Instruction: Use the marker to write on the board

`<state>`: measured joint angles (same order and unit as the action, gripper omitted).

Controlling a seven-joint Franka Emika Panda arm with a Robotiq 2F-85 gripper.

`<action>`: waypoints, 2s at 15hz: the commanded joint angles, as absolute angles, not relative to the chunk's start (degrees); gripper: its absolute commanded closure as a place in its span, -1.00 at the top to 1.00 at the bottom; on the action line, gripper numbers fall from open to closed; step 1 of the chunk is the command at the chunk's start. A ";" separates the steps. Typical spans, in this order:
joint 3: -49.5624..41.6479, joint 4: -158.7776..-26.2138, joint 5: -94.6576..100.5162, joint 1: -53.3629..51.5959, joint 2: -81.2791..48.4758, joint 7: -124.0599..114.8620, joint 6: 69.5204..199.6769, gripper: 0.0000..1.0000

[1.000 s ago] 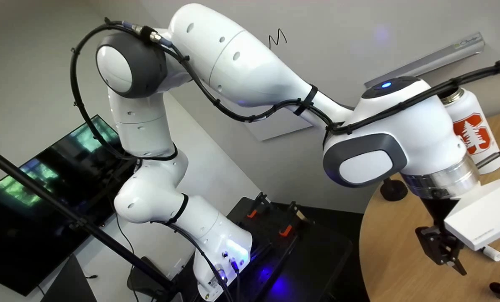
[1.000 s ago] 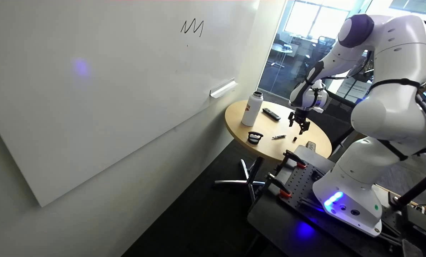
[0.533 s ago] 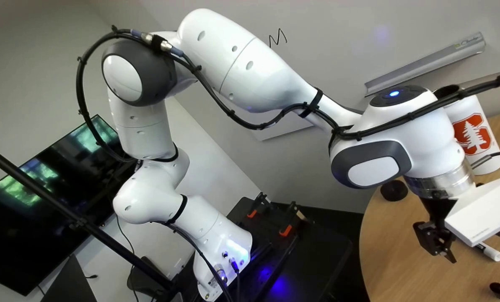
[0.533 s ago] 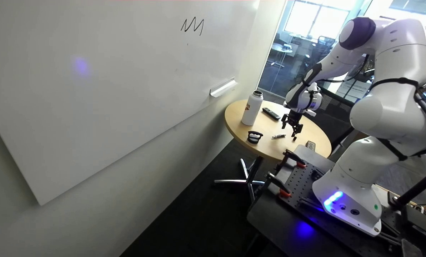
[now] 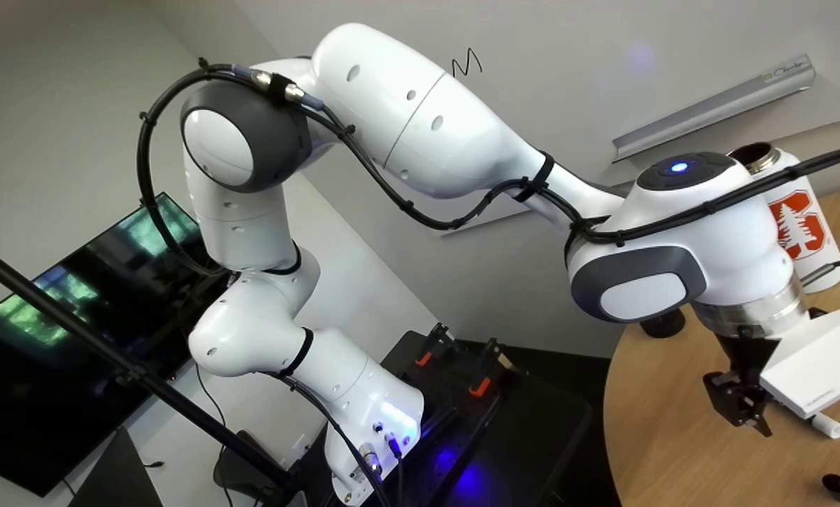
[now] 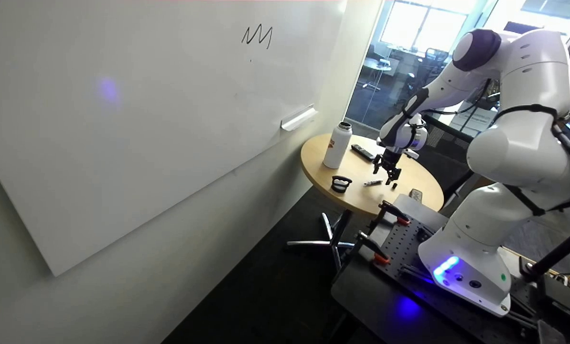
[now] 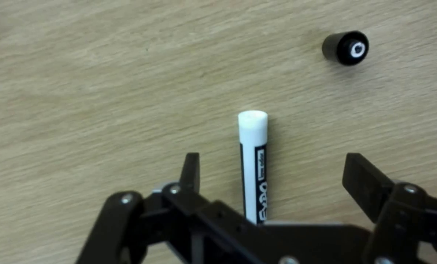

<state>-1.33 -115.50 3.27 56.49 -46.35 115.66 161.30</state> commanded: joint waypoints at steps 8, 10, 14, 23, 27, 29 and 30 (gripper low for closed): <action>-1.03 -110.13 4.50 56.44 -49.82 115.58 159.67 0.98; -0.98 -109.54 4.64 56.40 -50.26 115.66 159.44 0.48; -1.14 -108.53 4.86 56.03 -50.98 115.46 159.07 -0.06; -3.07 -110.44 4.97 53.96 -48.78 113.02 161.26 -0.82; -2.55 -116.01 1.28 56.09 -40.56 106.86 162.56 -0.79; -2.13 -118.52 -0.25 57.09 -35.46 104.08 161.30 -0.78; -2.08 -119.64 -0.92 57.33 -33.11 102.87 160.99 -0.78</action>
